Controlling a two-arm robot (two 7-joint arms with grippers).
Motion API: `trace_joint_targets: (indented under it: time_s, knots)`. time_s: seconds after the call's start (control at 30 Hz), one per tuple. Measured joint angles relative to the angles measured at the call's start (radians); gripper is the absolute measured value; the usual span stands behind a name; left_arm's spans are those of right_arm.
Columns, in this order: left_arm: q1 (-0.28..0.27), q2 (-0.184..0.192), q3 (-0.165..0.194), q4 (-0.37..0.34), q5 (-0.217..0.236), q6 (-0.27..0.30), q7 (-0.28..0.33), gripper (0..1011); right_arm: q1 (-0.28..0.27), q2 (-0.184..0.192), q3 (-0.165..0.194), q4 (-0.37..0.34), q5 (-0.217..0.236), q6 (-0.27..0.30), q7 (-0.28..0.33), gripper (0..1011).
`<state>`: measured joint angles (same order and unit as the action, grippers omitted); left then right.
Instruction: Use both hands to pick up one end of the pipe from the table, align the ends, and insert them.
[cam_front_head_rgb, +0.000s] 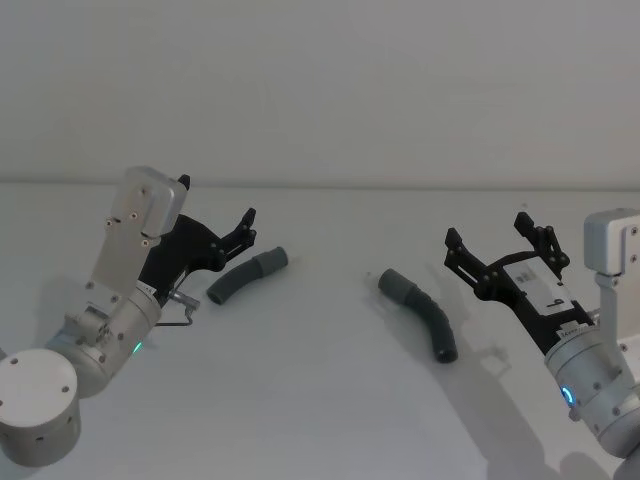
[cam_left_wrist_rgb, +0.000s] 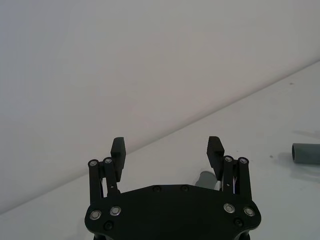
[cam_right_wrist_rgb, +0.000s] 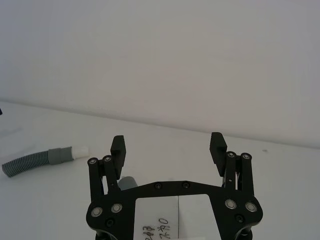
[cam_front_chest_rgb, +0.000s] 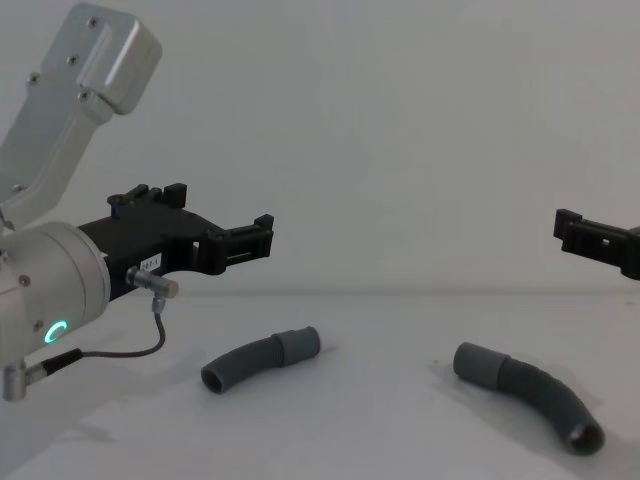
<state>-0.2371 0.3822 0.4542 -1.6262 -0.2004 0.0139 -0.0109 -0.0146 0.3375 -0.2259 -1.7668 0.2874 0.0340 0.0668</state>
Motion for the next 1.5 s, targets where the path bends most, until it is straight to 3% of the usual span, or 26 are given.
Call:
trace_joint_targets:
  time_s: [1.5]
  knots:
    - [0.000,0.000,0.000,0.000,0.000,0.000,0.000,1001,0.000,0.000,0.000,0.000,0.000,0.000,0.000,1000]
